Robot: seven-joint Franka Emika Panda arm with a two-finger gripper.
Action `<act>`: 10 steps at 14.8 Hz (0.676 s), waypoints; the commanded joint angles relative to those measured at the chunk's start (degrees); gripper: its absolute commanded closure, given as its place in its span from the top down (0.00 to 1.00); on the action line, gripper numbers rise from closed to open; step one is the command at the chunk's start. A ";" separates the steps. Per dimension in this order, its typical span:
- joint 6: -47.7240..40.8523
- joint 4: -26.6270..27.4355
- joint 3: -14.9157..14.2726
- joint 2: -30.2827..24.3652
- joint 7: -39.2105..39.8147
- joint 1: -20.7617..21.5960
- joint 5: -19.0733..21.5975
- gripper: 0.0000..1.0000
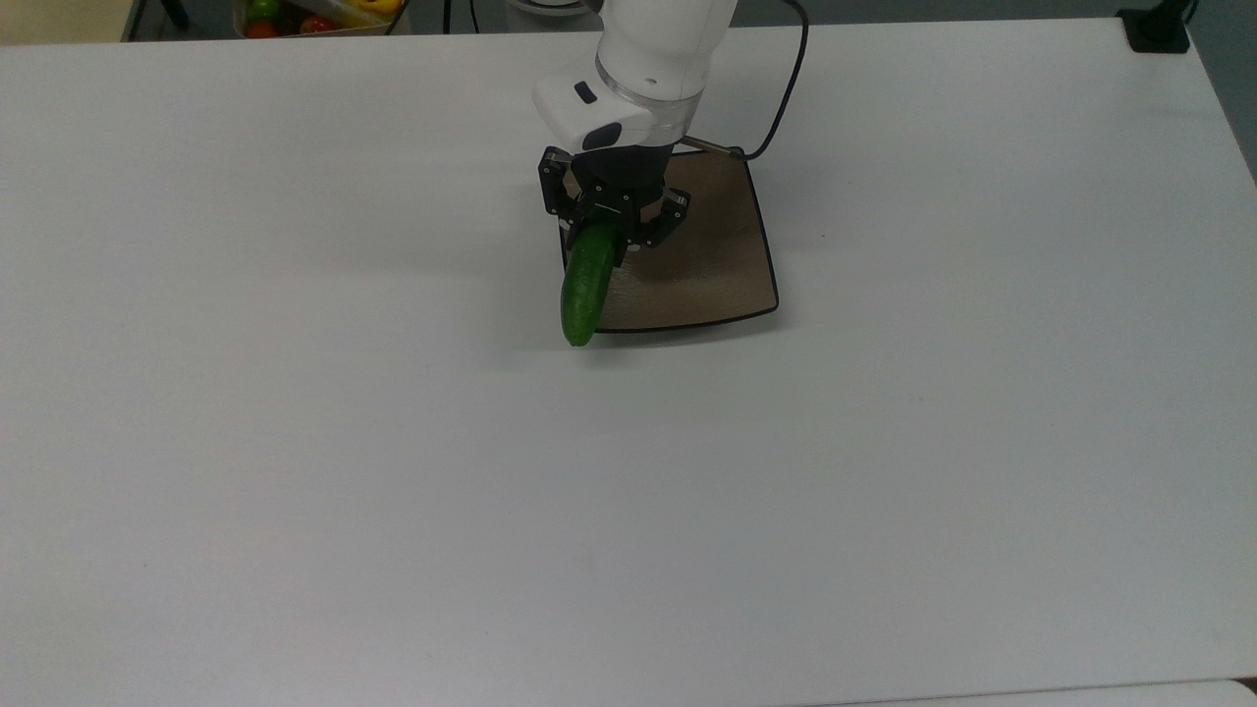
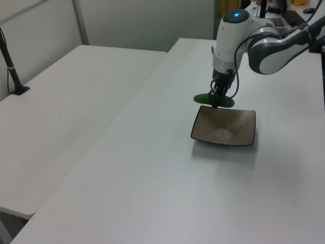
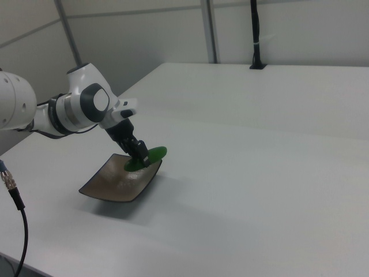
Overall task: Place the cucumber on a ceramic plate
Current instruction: 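Lift the cucumber and carry it over the brown square plate, then lower the cucumber onto the plate and open the gripper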
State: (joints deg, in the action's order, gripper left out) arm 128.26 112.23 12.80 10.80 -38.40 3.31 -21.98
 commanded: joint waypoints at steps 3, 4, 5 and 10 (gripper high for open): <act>-1.44 1.33 0.38 -1.93 1.13 0.03 0.98 0.99; -1.44 1.33 0.38 -2.01 1.05 0.03 0.98 0.99; -1.44 1.24 0.38 -2.01 1.05 0.03 0.98 1.00; -8.70 -0.08 0.38 -3.94 8.12 -0.23 5.52 1.00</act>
State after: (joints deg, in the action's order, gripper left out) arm 124.89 111.85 12.97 10.08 -37.57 3.30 -20.67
